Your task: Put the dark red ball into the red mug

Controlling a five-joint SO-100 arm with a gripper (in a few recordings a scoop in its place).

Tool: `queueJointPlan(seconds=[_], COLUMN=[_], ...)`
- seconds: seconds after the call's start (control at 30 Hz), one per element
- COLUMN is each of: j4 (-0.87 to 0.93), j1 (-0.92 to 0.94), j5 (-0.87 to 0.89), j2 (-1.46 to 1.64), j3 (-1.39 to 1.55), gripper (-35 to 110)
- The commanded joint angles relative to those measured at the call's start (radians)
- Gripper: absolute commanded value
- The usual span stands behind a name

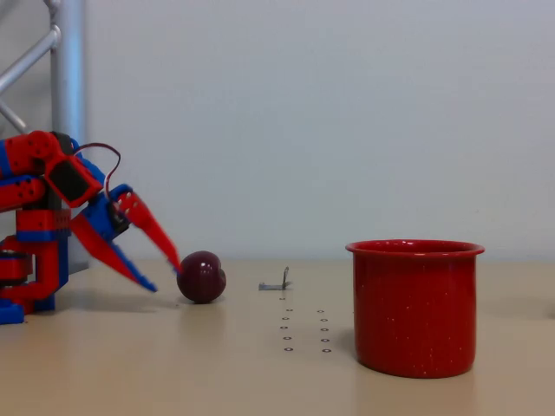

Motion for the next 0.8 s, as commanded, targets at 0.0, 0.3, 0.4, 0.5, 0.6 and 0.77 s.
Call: queueJointPlan(seconds=[0.0, 0.3, 0.4, 0.5, 0.6, 0.77], j4=[-0.054, -0.084, -0.074, -0.041, -0.015, 0.038], j1=[-0.034, -0.069, -0.109, -0.144, -0.186, -0.225], j5=[-0.06, -0.336, -0.416, -0.466, -0.509, -0.638], j2=[0.072, 0.028, -0.072, -0.21, -0.311, -0.495], j3=[0.032, -0.147, -0.264, -0.402, -0.518, -0.669], gripper=[14, 20, 22, 24, 26, 29])
